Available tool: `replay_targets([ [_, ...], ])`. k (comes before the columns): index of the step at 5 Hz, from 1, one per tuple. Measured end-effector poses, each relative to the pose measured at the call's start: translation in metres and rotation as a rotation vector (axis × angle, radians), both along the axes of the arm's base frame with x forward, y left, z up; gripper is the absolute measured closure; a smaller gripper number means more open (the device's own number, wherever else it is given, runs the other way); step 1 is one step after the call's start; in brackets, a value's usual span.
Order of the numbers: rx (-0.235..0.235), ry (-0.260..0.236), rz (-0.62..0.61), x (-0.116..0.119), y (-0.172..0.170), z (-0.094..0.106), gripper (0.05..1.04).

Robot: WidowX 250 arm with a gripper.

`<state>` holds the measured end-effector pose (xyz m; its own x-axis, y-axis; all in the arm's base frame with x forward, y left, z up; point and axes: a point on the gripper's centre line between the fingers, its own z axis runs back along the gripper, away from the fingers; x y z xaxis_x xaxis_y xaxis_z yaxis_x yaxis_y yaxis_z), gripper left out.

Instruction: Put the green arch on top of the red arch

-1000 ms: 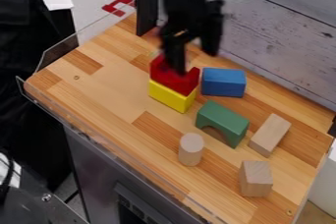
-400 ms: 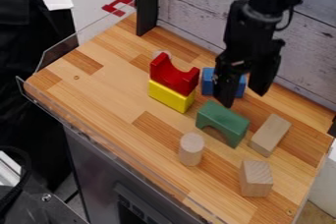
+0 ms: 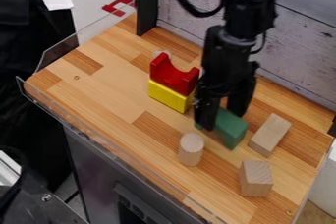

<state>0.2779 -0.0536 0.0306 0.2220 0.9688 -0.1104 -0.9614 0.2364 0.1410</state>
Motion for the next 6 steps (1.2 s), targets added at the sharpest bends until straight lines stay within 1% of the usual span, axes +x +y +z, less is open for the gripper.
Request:
replay_targets([
  [1, -0.013, -0.004, 0.041, -0.006, 0.006, -0.001, 0.085],
  [2, -0.014, -0.02, 0.053, -0.004, 0.006, -0.002, 0.093],
  [3, -0.015, -0.043, 0.054, 0.0, 0.005, -0.002, 0.166],
  [4, -0.004, -0.074, 0.025, 0.005, 0.003, -0.006, 0.454],
  [5, -0.024, -0.115, 0.018, 0.01, 0.0, -0.007, 0.539],
  [6, -0.035, -0.119, 0.014, 0.013, -0.002, -0.008, 0.538],
])
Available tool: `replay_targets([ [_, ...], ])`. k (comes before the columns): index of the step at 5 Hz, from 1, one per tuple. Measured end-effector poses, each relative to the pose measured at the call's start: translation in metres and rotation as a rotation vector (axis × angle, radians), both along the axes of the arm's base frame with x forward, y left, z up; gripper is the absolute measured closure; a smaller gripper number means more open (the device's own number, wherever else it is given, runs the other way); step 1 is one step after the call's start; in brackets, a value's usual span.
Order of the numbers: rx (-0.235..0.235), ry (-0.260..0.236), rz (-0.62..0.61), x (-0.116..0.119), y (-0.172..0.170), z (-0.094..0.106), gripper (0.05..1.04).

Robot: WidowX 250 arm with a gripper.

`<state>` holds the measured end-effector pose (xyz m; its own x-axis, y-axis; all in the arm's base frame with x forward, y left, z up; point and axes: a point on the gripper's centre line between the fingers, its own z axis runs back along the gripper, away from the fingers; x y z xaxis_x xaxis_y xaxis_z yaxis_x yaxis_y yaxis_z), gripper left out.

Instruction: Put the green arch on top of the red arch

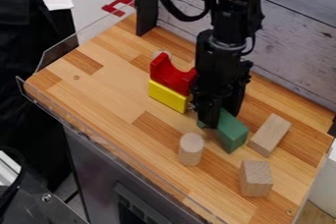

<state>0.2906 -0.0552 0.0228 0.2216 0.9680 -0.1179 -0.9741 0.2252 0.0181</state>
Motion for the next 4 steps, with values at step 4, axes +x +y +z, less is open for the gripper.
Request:
replay_targets([
  [4, 0.012, -0.107, -0.095, 0.047, -0.006, 0.047, 0.539],
])
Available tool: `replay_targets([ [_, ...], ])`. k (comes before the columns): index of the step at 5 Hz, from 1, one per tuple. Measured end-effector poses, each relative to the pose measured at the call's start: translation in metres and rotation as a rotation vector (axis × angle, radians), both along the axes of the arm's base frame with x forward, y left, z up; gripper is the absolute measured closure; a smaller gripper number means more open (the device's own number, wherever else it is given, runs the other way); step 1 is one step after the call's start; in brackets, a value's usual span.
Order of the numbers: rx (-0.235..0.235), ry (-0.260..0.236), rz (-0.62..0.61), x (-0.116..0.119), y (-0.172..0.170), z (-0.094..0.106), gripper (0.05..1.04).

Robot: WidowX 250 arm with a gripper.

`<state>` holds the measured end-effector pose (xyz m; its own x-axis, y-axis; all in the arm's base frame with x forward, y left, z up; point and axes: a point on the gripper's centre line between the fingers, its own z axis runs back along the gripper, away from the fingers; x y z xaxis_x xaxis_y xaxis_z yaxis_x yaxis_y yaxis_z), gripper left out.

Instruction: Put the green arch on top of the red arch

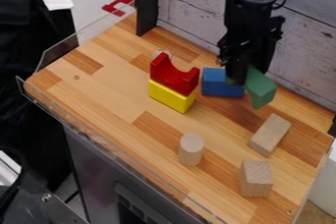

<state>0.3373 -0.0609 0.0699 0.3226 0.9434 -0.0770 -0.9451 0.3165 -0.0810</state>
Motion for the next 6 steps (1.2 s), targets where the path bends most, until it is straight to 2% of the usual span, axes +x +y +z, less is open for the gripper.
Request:
replay_targets([
  [1, -0.006, -0.028, 0.035, -0.003, 0.014, 0.012, 0.539],
  [2, 0.007, -0.024, 0.119, -0.015, 0.046, 0.022, 0.539],
  [4, 0.005, -0.056, 0.234, -0.035, 0.082, 0.043, 0.539],
  [6, 0.004, -0.049, 0.275, -0.04, 0.094, 0.044, 0.539],
])
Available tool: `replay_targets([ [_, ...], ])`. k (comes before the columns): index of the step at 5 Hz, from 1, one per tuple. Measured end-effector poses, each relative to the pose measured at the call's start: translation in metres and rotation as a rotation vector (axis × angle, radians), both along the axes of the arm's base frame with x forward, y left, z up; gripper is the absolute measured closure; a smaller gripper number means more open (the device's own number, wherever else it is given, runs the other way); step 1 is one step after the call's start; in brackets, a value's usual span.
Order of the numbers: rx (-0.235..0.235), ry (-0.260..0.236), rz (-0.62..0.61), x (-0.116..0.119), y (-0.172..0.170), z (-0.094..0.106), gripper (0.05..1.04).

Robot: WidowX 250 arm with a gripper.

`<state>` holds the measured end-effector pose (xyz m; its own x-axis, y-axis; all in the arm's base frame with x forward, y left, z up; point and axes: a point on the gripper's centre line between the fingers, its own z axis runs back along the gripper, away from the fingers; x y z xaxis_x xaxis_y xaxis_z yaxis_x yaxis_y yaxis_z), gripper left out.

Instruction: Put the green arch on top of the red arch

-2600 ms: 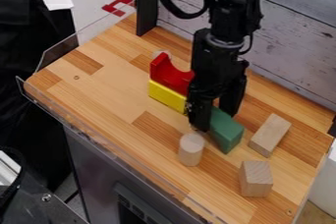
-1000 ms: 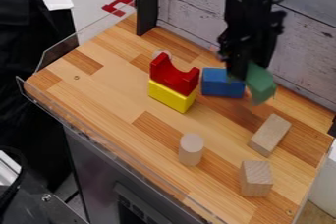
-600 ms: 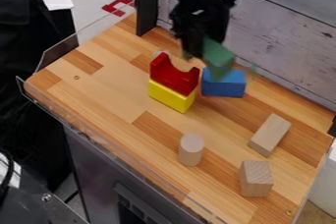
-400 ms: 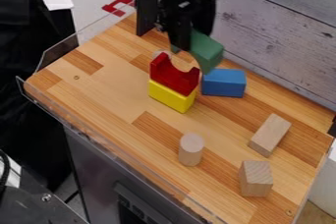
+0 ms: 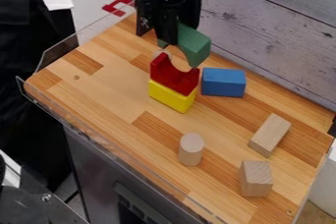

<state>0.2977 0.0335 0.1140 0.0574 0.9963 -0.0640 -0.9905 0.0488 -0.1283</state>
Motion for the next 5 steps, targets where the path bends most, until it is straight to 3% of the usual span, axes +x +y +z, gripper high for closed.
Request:
replay_targets([
  [2, 0.011, 0.055, 0.025, 0.0, 0.005, -0.013, 0.539],
  [5, -0.001, 0.061, 0.061, 0.002, 0.004, -0.018, 0.539],
])
